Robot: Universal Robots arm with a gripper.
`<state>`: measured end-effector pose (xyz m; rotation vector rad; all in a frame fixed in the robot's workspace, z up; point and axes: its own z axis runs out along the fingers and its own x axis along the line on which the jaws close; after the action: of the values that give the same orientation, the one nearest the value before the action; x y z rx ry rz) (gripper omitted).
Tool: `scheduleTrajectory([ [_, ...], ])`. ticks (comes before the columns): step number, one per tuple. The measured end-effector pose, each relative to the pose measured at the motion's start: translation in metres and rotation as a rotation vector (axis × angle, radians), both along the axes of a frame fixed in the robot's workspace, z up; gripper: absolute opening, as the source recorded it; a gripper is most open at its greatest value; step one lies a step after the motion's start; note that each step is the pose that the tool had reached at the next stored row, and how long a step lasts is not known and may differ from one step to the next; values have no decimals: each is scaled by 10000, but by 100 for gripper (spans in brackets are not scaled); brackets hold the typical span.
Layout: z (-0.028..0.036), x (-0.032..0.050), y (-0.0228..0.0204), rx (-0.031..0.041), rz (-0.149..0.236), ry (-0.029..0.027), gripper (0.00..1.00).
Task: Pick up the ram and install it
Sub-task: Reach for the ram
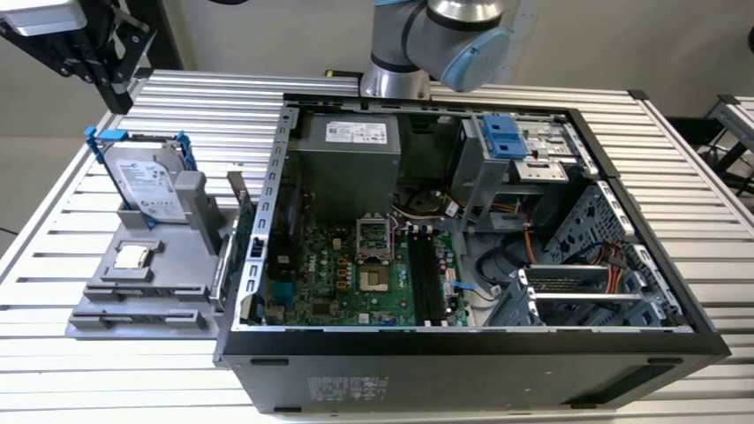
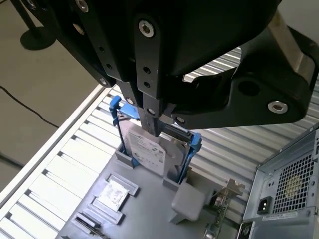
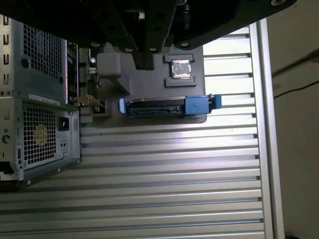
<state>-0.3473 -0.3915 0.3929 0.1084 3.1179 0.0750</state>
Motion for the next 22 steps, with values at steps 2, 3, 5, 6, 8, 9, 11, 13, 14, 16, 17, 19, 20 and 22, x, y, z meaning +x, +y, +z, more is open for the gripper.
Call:
scheduleTrajectory([
  [2,0,-1,0,0,2,0,0],
  [3,0,-2,-1,0,1,0,0],
  [5,0,-4,-20,1,-1,1,0],
  [6,0,-5,-41,1,-2,0,0],
  [8,-1,-11,-91,0,-1,0,0],
  [9,-1,-17,-113,0,0,0,0],
  [11,-2,-38,-151,0,0,0,0],
  [13,-3,-61,-178,-1,32,-1,0],
  [14,-2,-67,-184,-1,105,1,0],
  [16,-3,-76,-193,1,273,-1,0],
  [17,-2,-80,-198,0,354,0,0],
  [19,-3,-87,-208,0,470,-1,0],
  [20,-2,-88,-212,0,491,0,0],
  [22,-3,-90,-241,1,504,0,0],
])
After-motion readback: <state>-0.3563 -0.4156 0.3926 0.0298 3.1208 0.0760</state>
